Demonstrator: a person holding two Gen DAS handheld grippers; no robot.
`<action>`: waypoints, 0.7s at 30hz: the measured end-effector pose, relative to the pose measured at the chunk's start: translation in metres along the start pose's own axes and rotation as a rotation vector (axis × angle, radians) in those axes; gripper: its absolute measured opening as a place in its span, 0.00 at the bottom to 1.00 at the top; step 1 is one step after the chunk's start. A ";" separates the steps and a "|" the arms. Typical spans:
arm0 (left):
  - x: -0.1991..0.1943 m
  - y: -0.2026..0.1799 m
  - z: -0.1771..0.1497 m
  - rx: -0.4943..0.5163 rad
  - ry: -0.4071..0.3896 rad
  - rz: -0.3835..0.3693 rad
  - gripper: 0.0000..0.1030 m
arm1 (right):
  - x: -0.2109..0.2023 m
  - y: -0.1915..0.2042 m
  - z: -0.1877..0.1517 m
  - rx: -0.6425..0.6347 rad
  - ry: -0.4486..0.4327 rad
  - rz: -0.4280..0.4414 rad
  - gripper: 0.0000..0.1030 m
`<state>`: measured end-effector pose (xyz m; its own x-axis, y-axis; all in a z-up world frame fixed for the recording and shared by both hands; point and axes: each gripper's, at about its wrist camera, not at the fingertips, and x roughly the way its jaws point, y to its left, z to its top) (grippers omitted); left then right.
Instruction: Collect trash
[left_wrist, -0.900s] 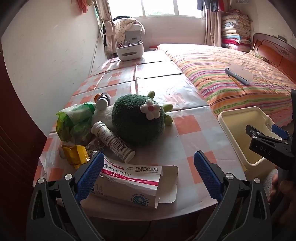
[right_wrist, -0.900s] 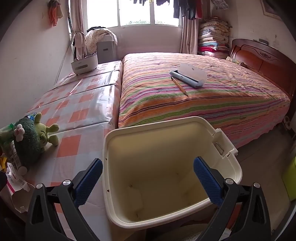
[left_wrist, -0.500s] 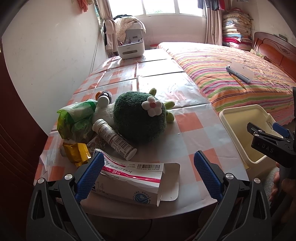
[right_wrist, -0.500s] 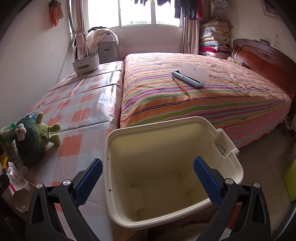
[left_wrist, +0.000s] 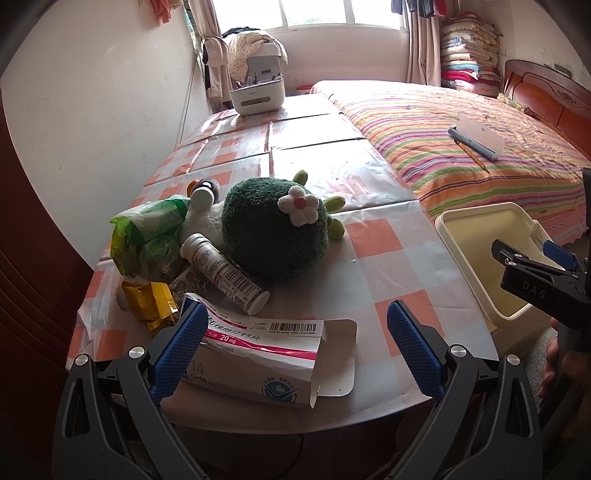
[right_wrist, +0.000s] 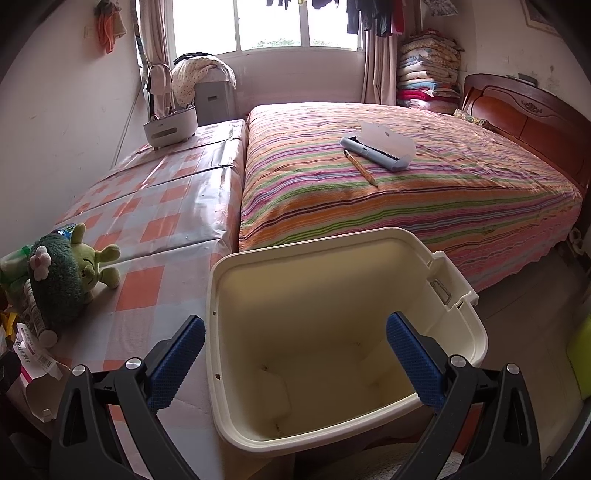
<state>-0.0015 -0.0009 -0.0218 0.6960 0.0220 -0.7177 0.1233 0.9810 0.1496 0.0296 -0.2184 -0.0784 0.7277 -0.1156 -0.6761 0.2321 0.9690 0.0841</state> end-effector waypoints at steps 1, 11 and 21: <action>0.000 0.000 0.000 -0.001 0.001 0.000 0.93 | 0.000 0.000 0.000 -0.010 -0.006 -0.007 0.93; 0.004 -0.002 -0.003 0.016 0.011 -0.006 0.93 | 0.007 0.002 -0.004 -0.019 -0.008 -0.007 0.93; 0.005 -0.004 -0.004 0.021 0.017 -0.010 0.93 | 0.011 0.005 -0.007 -0.022 0.032 -0.005 0.93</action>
<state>-0.0013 -0.0039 -0.0292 0.6828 0.0151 -0.7305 0.1453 0.9770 0.1561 0.0347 -0.2134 -0.0908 0.7050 -0.1140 -0.7000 0.2212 0.9731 0.0643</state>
